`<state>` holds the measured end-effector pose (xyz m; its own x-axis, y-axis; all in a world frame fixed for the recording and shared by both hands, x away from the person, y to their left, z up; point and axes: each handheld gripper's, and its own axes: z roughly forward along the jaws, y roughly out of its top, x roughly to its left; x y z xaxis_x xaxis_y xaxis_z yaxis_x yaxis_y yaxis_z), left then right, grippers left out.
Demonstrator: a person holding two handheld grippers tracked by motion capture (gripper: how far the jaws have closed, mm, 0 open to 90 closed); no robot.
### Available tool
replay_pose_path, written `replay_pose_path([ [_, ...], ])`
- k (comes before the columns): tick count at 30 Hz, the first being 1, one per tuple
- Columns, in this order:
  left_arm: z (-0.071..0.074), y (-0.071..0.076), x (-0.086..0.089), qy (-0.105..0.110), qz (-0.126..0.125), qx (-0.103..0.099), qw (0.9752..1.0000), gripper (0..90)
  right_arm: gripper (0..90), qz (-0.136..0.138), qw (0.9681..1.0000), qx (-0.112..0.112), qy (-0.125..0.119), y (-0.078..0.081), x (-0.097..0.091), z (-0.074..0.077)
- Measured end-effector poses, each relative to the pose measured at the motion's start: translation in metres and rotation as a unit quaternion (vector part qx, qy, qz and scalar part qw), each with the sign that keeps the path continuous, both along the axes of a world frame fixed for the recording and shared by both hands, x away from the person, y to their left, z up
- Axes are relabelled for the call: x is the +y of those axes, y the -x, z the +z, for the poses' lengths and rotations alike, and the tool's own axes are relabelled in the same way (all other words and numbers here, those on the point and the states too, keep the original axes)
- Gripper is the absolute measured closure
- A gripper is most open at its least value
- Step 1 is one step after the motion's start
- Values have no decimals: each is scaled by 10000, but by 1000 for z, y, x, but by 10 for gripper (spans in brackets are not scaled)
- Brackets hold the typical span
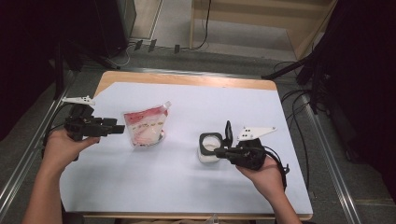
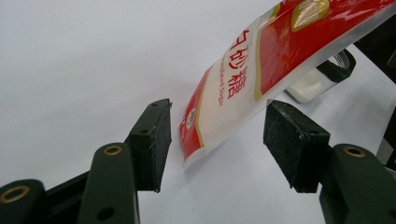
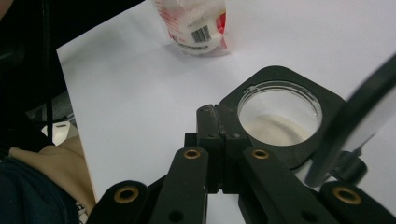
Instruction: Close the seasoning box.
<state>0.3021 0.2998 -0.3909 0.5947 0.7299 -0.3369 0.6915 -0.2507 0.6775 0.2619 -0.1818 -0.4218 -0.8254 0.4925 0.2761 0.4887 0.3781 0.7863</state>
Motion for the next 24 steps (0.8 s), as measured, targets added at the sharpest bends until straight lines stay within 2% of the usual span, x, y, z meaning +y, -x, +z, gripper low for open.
replay_pose_path([
  [1, 0, 0, 1, -7, -2, 2, 10000, 425, 899, -33, 10000, 6, -64, 0, -5, 2],
  [4, -1, 0, 1, 13, 15, 10, 10000, 423, 899, -66, 10000, -31, -68, 0, -11, 5],
  [8, -1, 1, 2, 2, 33, 24, 10000, 421, 889, -200, 9997, -67, -109, 1, -29, 8],
  [11, 1, 2, 4, -45, 61, -36, 10000, 420, 896, -260, 9994, -138, -179, 3, -38, 12],
  [13, 1, 2, 5, 23, 137, -38, 9999, 420, 898, -285, 9993, -176, -155, 3, -44, 14],
  [16, 1, 2, 6, 8, 187, -22, 9998, 420, 899, -389, 9990, -182, -123, 3, -53, 15],
  [21, -1, 1, 6, -86, 203, -37, 9998, 435, 899, -556, 9982, -124, -180, -2, -63, 14],
  [22, -2, 0, 5, -191, 263, -68, 9994, 445, 899, -647, 9978, -99, -141, -5, -66, 11],
  [24, -4, -1, 5, -242, 242, -79, 9994, 465, 899, -773, 9970, -56, -86, -9, -67, 7],
])
